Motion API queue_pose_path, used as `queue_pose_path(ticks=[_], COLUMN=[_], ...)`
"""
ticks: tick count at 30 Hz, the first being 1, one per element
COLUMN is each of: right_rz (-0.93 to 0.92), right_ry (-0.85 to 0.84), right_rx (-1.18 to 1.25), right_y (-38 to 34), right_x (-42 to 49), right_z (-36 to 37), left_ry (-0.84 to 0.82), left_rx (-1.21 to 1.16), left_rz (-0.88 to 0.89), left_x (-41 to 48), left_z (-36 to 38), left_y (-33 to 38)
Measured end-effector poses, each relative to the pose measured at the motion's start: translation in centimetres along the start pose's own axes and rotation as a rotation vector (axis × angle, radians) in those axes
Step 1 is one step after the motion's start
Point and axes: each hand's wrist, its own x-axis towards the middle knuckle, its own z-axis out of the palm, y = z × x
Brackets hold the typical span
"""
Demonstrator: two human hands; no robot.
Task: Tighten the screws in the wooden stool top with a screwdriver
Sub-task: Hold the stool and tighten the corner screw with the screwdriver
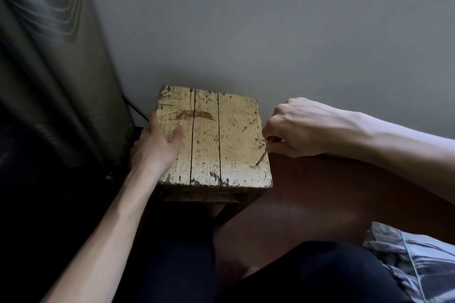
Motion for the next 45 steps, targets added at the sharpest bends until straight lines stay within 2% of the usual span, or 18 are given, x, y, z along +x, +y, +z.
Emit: queue_pose_path(ticks=[4, 11, 16, 19, 30, 45], right_rz=[0.278, 0.396, 0.519, 0.578, 0.599, 0.564], right_ry=[-0.044, -0.071, 0.066, 0.081, 0.155, 0.147], right_rx=[0.185, 0.244, 0.276, 0.297, 0.342, 0.313], right_y=[-0.2, -0.7, 1.2, 1.9, 1.9, 1.8], right_x=[0.7, 0.4, -3.1, -4.5, -4.4, -4.0], right_z=[0.4, -0.6, -0.6, 0.2, 2.9, 2.9], left_ry=[-0.003, -0.026, -0.041, -0.033, -0.022, -0.012], left_rx=[0.001, -0.036, -0.036, -0.038, -0.017, -0.008], left_rz=[-0.004, -0.012, -0.019, -0.014, -0.006, 0.003], left_x=[0.0, -1.1, -1.1, -0.9, -0.5, -0.5], left_z=[-0.1, -1.0, -1.2, -1.1, -0.8, -0.8], left_y=[0.1, 0.8, 0.9, 0.9, 0.6, 0.6])
